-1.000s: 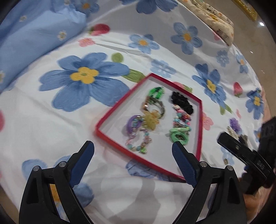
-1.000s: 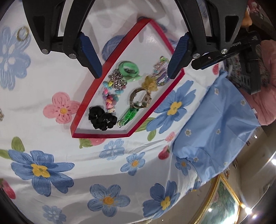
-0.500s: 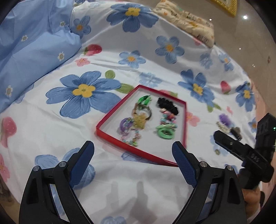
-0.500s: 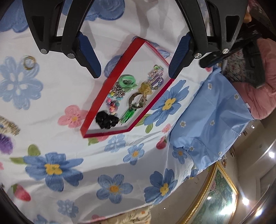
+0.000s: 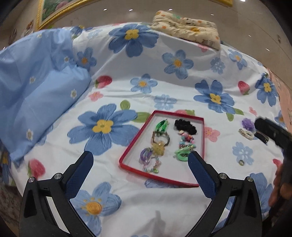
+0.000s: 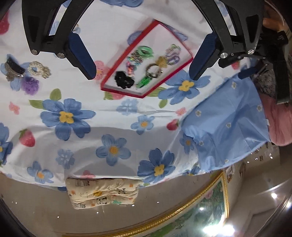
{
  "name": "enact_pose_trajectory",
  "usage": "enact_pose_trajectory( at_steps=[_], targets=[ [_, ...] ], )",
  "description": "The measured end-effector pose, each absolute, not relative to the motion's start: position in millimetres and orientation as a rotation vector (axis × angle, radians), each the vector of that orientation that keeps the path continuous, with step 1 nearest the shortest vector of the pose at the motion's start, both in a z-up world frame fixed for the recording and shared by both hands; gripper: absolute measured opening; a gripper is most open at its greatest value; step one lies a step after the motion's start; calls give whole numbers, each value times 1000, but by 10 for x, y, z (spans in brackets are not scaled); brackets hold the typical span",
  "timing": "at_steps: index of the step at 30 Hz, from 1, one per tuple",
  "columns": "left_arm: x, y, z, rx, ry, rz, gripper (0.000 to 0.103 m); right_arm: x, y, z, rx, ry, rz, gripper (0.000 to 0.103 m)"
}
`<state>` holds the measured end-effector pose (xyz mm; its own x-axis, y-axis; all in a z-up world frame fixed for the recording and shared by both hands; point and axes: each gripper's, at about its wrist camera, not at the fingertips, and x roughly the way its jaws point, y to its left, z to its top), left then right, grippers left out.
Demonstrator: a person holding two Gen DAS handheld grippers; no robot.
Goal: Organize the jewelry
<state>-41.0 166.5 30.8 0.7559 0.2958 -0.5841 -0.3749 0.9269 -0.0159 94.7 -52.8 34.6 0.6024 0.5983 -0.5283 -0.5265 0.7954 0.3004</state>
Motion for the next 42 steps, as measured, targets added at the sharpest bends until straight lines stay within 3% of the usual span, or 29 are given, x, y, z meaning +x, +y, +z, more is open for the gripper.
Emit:
enact_pose_trajectory(
  at_steps=[12,42],
  targets=[
    [-601,1559,-225,-198,638,356,103,619,-442,-502,68,776,591,103],
    [-629,1390,-288,-166,668,345,103,543,-620,-584,114,773,576,103]
  ],
)
